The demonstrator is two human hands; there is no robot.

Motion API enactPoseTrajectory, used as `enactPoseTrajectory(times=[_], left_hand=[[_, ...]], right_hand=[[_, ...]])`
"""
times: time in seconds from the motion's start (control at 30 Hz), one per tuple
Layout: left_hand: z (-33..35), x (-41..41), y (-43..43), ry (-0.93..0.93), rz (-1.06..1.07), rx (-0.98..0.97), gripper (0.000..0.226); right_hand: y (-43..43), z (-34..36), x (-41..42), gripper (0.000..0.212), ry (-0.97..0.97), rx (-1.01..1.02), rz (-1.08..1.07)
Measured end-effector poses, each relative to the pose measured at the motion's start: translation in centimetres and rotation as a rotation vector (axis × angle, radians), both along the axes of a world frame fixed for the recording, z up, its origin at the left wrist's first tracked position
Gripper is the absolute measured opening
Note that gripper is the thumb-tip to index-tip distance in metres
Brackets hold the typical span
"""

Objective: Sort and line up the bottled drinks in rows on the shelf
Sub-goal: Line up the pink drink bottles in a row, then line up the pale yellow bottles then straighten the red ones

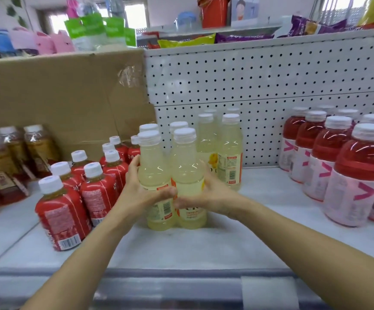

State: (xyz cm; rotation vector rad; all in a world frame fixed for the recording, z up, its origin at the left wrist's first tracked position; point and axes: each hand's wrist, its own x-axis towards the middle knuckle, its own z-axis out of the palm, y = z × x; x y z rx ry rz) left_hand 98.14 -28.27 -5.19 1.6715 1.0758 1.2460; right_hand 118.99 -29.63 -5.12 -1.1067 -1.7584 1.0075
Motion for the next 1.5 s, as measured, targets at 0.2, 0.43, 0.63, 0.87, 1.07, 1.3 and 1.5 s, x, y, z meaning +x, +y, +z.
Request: enactPoseTrajectory(times=[0.2,0.43,0.63,0.87,1.07,1.3,1.5], left_hand=[[1.7,0.3,-1.6,-0.041,0.218,0.068,0.124],[12.2,5.0,-2.7,0.263,0.281,0.606,0.05],[17.0,11.6,3.1,0.84,-0.007,0.359,0.061],[16.4,13.9,8.3,1.158,-0.045,0.129,0.056],[16.8,14.1,9.9,1.137,-0.103,0.092,0.044],[16.4,13.5,10.5,1.017,-0.153,0.082,0.041],[16.1,13.6,10.7,0.984,-0.17,0.109,0.042]], right_hand=[[-0.5,1.2,-0.3,0.101,-0.088,0.019,-0.007],[0.7,8.7,7.5,0.026,-0.038,0.589,-0.62],[5.2,10.6,9.8,0.066,-0.164,0.095,-0.411],[6.2,7.7,11.1,0.045,-0.094,0.132,-0.317],[6.6,7.2,11.6,0.061,-0.166,0.189,-0.523],[6.7,7.1,12.2,0.049,-0.194,0.203,-0.45],[7.2,7.3,11.7,0.059,-0.283,0.196,-0.559]])
